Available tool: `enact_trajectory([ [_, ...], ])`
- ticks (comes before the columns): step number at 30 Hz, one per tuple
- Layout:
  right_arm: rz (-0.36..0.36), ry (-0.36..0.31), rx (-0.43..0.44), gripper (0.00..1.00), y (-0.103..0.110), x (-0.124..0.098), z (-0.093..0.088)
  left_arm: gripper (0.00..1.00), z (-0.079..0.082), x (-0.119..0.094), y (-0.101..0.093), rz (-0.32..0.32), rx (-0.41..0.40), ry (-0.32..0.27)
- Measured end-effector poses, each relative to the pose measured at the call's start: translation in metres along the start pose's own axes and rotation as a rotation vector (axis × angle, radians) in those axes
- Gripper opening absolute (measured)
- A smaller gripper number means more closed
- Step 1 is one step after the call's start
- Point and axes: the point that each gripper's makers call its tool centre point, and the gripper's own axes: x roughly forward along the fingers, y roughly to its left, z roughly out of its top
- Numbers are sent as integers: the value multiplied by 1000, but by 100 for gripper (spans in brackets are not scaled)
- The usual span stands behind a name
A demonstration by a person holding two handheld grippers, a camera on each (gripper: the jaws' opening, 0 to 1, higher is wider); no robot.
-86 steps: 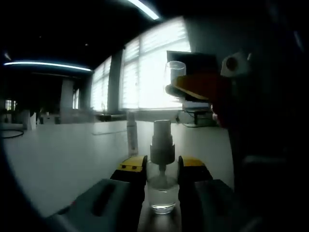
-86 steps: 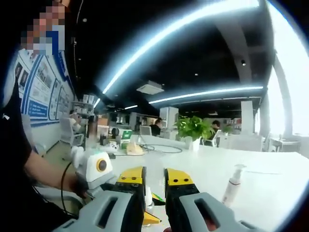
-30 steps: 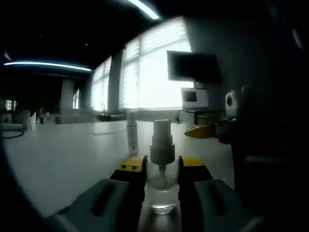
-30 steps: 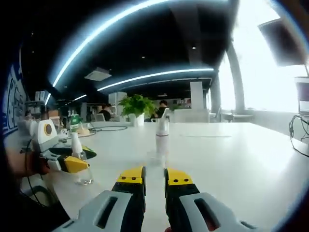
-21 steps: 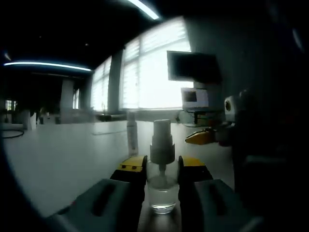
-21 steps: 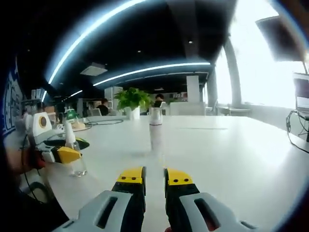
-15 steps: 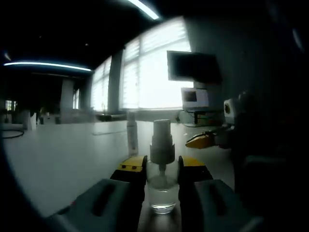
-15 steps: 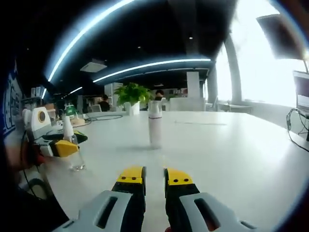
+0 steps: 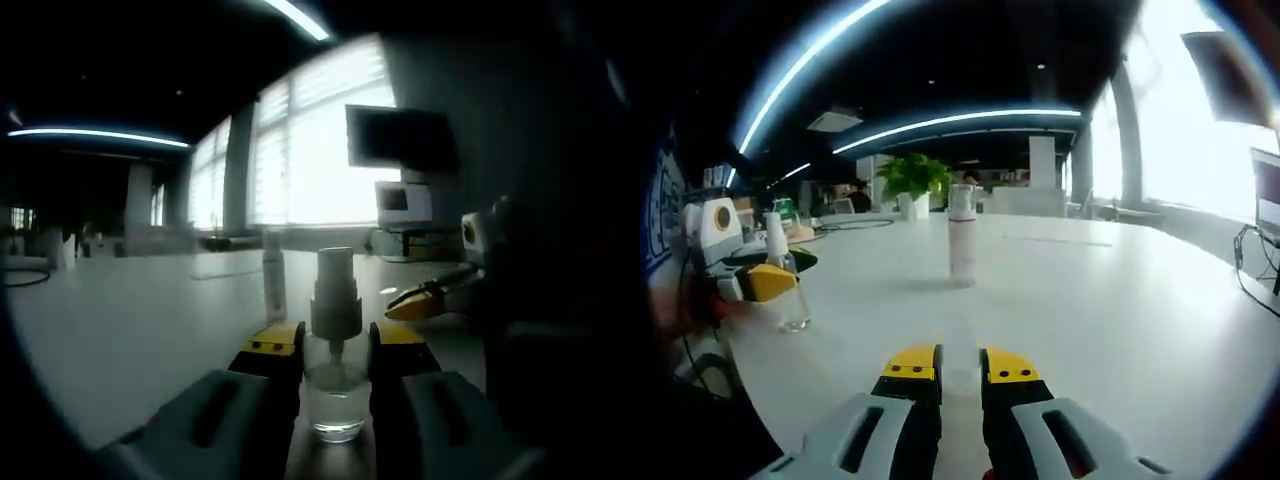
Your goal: Clamp pump bottle remove cover press pump head put on cover
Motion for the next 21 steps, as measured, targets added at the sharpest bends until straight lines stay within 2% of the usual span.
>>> enact_trajectory([
  [21, 15, 17, -34, 12, 2, 1, -5, 17, 0, 0, 1, 2, 2, 0],
])
